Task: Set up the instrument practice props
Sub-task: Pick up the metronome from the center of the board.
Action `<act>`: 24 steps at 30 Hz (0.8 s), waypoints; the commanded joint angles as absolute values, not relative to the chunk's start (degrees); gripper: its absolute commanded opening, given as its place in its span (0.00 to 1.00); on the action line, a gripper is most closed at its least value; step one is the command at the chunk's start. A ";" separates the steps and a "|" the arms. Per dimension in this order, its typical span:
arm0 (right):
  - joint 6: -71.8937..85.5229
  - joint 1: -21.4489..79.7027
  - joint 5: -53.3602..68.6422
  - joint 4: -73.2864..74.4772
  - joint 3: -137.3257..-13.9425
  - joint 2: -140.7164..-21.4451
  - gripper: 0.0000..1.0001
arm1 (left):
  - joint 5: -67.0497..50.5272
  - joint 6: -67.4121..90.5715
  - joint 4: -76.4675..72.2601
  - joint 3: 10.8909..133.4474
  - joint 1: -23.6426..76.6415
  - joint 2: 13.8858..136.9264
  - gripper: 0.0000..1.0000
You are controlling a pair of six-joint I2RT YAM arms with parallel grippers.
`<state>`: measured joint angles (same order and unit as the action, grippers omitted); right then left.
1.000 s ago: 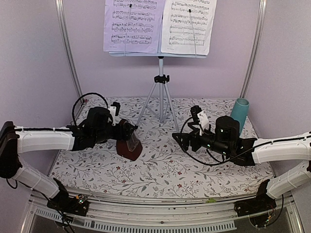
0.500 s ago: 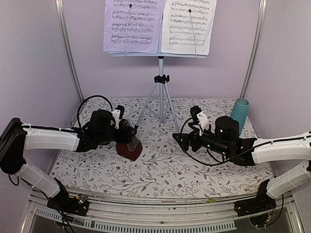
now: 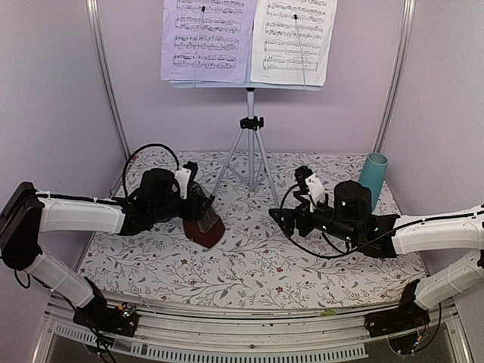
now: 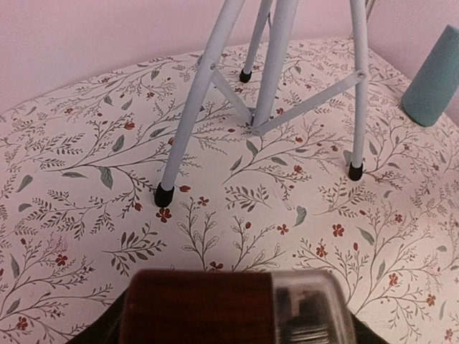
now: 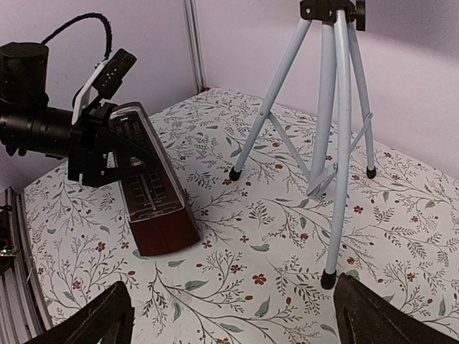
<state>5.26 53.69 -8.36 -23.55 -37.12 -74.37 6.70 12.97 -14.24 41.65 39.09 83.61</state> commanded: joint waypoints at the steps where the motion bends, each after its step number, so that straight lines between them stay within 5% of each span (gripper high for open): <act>1: 4.07 54.00 -8.99 -22.71 -38.72 -74.03 0.99 | -0.77 9.16 -15.06 43.55 38.80 83.03 0.32; 16: 0.74 53.98 5.62 -26.86 -33.50 -72.12 0.99 | -45.14 -9.99 -10.33 50.99 37.35 86.27 0.32; 24: 1.40 54.00 16.20 -26.92 -32.82 -73.90 0.99 | -48.66 -14.48 -12.09 53.23 41.84 87.00 0.26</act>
